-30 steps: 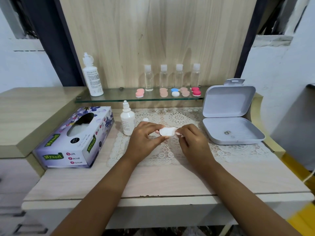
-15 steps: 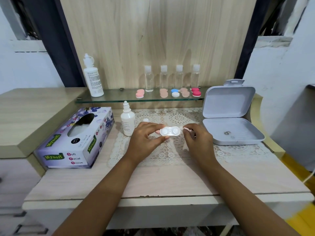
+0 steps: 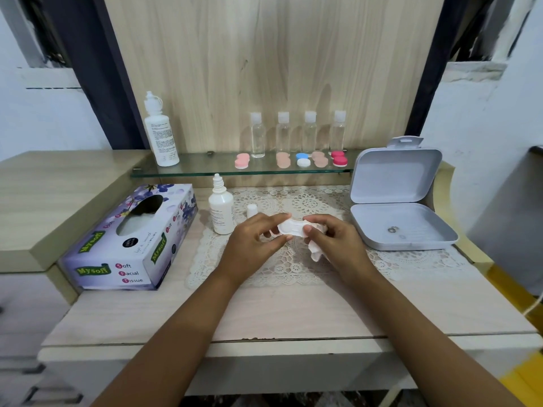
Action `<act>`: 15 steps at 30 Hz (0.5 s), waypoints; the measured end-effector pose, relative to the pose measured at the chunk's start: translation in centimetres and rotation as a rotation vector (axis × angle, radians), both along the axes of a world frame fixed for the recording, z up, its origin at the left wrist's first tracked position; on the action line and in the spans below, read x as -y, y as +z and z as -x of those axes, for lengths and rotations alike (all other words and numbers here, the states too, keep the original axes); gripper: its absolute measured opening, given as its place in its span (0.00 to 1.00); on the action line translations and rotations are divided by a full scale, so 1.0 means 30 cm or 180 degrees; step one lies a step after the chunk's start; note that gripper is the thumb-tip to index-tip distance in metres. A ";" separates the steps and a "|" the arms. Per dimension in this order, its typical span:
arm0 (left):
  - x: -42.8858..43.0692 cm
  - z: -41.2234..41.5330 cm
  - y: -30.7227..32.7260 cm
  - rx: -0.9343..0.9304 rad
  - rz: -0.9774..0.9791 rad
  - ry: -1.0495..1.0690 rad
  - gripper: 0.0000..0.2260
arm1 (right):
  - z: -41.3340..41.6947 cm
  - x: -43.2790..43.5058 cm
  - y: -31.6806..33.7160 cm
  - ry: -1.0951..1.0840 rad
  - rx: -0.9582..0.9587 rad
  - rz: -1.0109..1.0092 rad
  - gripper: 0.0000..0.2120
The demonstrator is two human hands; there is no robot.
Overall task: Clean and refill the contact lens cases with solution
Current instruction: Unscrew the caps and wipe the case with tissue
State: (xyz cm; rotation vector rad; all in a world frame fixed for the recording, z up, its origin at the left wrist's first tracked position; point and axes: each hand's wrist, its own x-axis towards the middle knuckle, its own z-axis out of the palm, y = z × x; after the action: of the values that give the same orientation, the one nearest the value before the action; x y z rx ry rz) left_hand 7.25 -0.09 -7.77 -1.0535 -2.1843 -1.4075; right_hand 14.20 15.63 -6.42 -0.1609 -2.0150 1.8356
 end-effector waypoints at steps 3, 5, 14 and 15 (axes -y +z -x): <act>-0.006 -0.015 0.016 0.0832 -0.0101 -0.0173 0.16 | 0.008 -0.008 -0.010 -0.0082 -0.0048 -0.0274 0.07; -0.007 -0.015 0.022 0.1147 -0.0146 -0.0150 0.16 | 0.014 -0.016 -0.023 -0.0196 -0.0133 -0.0683 0.09; 0.003 0.007 0.012 0.1172 0.0310 0.0256 0.11 | 0.013 -0.012 -0.041 -0.0261 -0.0476 -0.1853 0.10; 0.006 0.008 0.009 0.1079 0.0441 0.0344 0.12 | 0.013 -0.012 -0.042 -0.0211 -0.0374 -0.1852 0.10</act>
State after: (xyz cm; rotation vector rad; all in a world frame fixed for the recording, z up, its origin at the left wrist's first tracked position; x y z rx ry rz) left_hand 7.01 -0.27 -7.51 -0.7697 -2.5674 -1.4932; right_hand 13.81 15.98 -7.67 0.0480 -2.3265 1.1253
